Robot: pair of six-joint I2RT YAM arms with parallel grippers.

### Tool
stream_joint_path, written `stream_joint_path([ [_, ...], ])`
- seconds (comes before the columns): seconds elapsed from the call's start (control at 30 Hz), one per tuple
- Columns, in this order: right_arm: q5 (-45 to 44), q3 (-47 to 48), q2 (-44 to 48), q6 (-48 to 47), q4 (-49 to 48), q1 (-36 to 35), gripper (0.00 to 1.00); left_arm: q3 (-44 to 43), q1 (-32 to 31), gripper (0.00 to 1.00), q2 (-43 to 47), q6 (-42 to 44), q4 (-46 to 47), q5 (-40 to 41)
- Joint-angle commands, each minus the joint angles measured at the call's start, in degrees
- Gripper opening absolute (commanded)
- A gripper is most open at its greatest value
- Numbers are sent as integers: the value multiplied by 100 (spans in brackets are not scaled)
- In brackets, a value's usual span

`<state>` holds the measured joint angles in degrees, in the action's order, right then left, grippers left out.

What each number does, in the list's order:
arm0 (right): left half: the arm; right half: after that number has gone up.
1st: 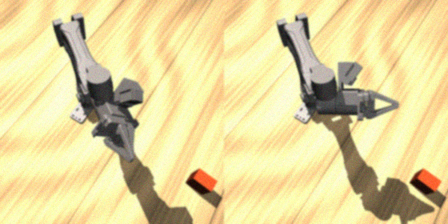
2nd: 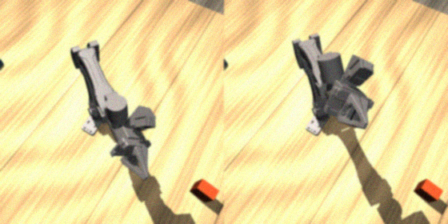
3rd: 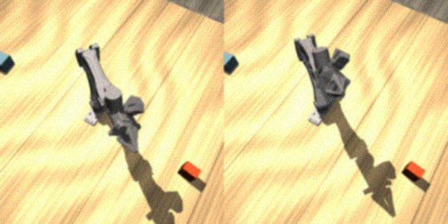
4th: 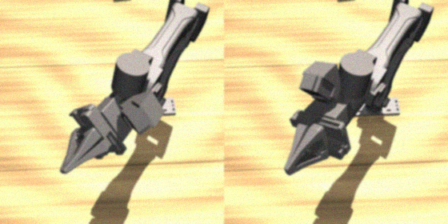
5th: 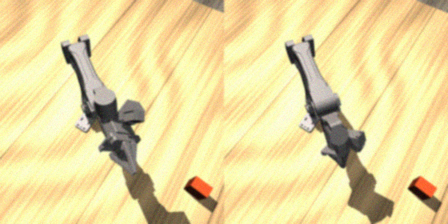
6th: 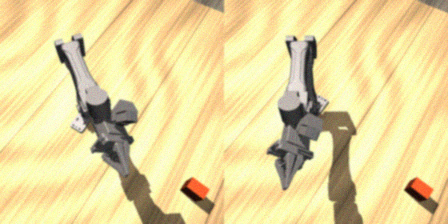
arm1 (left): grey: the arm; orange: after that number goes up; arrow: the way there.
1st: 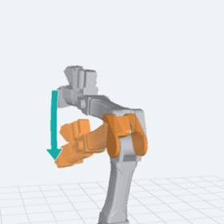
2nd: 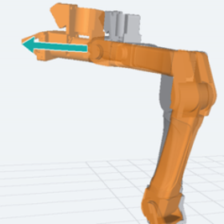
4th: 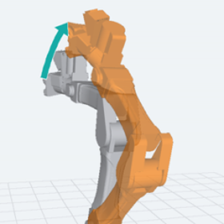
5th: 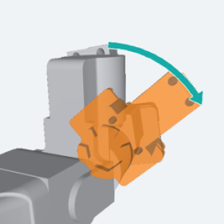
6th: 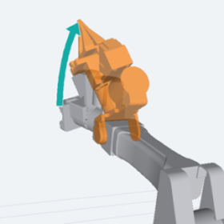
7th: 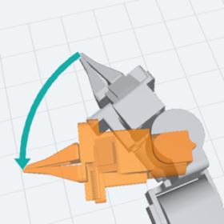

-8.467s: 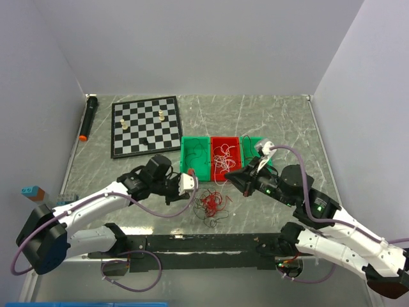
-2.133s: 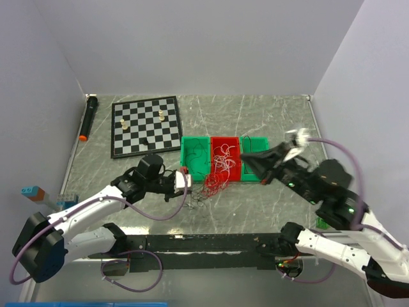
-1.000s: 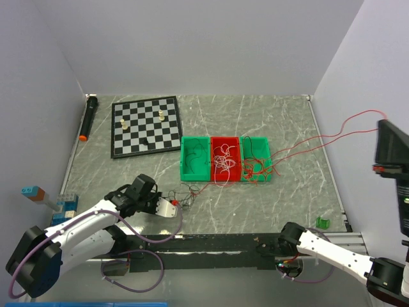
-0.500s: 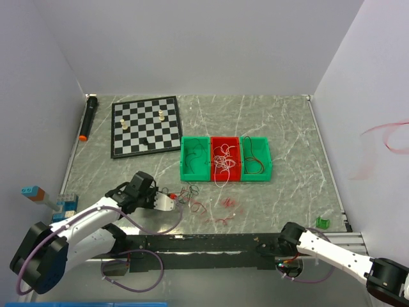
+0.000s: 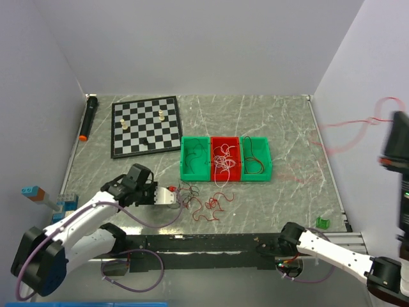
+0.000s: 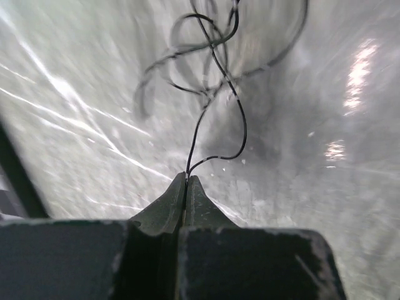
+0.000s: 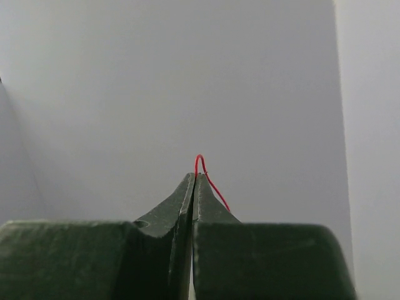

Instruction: Untangle the cables

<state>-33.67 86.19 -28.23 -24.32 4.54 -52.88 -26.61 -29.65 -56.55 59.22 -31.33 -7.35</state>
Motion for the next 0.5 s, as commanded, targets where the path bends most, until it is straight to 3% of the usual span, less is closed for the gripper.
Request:
stream_joint_path([
  [0.0, -78, -611, -578, 102, -286, -38, 0, -362, 12, 1, 574, 168, -794, -1074],
  [0.3, -105, -1649, -1307, 137, -1156, 23, 0, -371, 20, 1, 1085, 388, -1288, -1242],
  [0.47, 202, -2080, -1659, 663, -1157, 549, 0, -380, 12, 1, 1190, 345, -1296, -1242],
])
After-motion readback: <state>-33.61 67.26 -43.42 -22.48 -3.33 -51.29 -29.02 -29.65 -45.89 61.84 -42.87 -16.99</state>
